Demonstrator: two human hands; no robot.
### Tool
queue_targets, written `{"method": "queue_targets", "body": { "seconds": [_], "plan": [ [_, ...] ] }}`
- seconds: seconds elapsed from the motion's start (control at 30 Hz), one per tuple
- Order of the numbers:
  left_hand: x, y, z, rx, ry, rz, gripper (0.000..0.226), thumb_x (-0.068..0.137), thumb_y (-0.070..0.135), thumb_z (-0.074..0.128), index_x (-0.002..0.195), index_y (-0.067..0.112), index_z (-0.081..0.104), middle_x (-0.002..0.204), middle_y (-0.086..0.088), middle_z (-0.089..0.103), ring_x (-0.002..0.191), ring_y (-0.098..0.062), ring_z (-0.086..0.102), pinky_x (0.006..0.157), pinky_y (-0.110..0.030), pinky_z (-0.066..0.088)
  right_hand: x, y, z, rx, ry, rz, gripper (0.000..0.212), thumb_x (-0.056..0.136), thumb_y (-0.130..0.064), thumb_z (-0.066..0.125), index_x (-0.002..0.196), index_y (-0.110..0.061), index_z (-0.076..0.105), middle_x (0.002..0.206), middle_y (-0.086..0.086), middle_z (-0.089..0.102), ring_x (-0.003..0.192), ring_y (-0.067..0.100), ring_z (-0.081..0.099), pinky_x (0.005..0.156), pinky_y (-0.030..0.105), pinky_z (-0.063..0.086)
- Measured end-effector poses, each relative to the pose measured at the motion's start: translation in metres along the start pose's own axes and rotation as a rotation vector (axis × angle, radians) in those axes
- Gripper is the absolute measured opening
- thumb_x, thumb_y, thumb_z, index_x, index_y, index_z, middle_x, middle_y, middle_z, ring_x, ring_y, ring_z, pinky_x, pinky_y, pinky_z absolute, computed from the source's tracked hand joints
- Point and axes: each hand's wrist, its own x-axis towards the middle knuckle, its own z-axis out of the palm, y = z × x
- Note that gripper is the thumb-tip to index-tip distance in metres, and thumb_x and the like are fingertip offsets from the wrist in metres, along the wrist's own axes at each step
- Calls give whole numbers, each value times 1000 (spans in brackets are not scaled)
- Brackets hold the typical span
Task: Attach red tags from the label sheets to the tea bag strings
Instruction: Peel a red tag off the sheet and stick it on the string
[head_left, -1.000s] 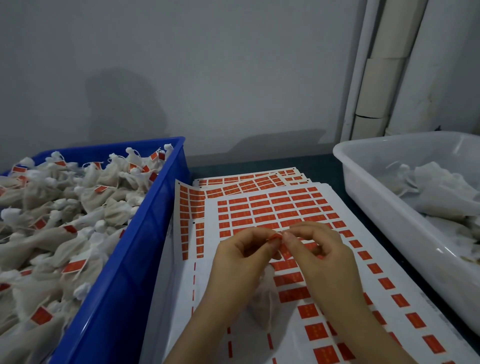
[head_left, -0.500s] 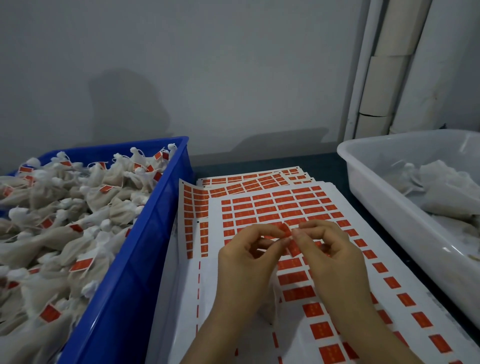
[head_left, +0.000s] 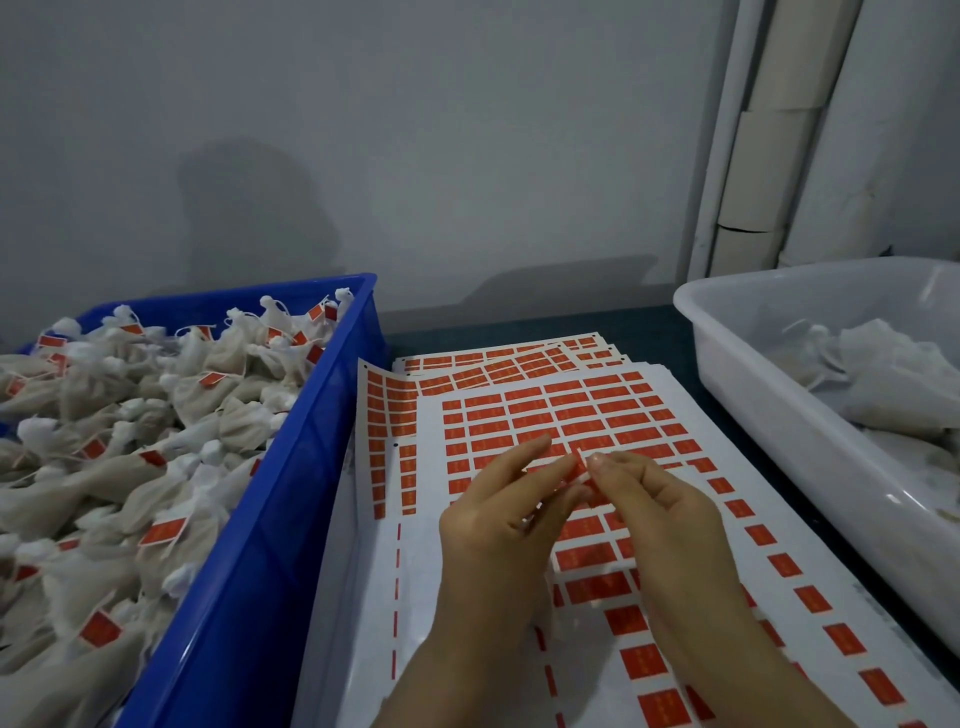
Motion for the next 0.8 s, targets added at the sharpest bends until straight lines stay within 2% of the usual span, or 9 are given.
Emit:
{"method": "queue_targets", "body": {
  "seconds": [0.07, 0.17, 0.23, 0.27, 0.33, 0.43, 0.5, 0.7, 0.8],
  "plan": [
    [0, 1, 1, 21, -4, 24, 26, 72, 18, 66, 95, 10, 75, 101, -4, 72, 96, -3, 58, 86, 1, 36, 0, -1, 0, -11, -12, -10, 30, 60, -56, 49, 74, -32, 60, 84, -23, 61, 82, 4, 57, 62, 12, 37],
    [0, 1, 2, -7, 8, 6, 26, 74, 19, 63, 96, 13, 74, 97, 0, 72, 94, 1, 59, 85, 2, 36, -1, -2, 0, -89, 8, -123, 28, 61, -57, 49, 77, -36, 57, 93, -23, 58, 87, 3, 56, 64, 8, 36],
    [1, 4, 1, -152, 10, -176, 24, 75, 27, 59, 97, 28, 70, 95, 16, 68, 88, 11, 62, 84, 0, 42, -2, -3, 1, -126, 12, -190, 24, 63, -55, 50, 81, -41, 54, 95, -26, 55, 88, 1, 56, 62, 4, 36],
    [2, 6, 1, -239, -3, -312, 22, 73, 33, 58, 93, 37, 67, 93, 24, 66, 86, 10, 63, 82, -3, 46, -2, -4, 1, -117, 13, -201, 24, 63, -54, 52, 85, -43, 53, 95, -28, 54, 88, 0, 56, 60, 3, 38],
    [4, 6, 1, -357, -22, -518, 16, 71, 37, 59, 83, 47, 63, 83, 27, 66, 86, 5, 63, 73, -6, 50, 0, -4, 1, -82, 9, -202, 30, 63, -53, 56, 92, -47, 50, 95, -32, 52, 86, -3, 56, 55, 2, 41],
    [9, 4, -3, -522, -31, -676, 9, 71, 38, 62, 76, 42, 68, 75, 21, 70, 79, 5, 65, 58, -4, 48, 1, -2, 2, -87, -41, -178, 34, 61, -54, 57, 93, -47, 49, 93, -32, 52, 84, -3, 56, 52, -1, 41],
    [11, 4, -5, -634, -40, -765, 14, 65, 43, 62, 73, 36, 72, 77, 17, 72, 78, 4, 66, 54, -6, 48, 1, 0, 5, -94, -72, -163, 35, 60, -56, 58, 92, -46, 49, 92, -31, 52, 82, -4, 55, 52, -3, 39],
    [9, 2, -6, -778, -105, -848, 15, 63, 44, 64, 75, 45, 74, 87, 14, 74, 86, -4, 69, 74, -23, 53, 3, 4, 4, -97, -88, -133, 24, 62, -55, 57, 83, -46, 54, 73, -40, 55, 73, -17, 56, 51, -4, 37],
    [9, 2, -6, -785, -100, -852, 16, 64, 44, 65, 77, 43, 74, 87, 11, 74, 86, -8, 70, 75, -24, 53, 3, 4, 2, -68, -97, -129, 20, 63, -52, 56, 81, -44, 56, 69, -42, 58, 74, -21, 56, 51, -5, 37]
  ]
}}
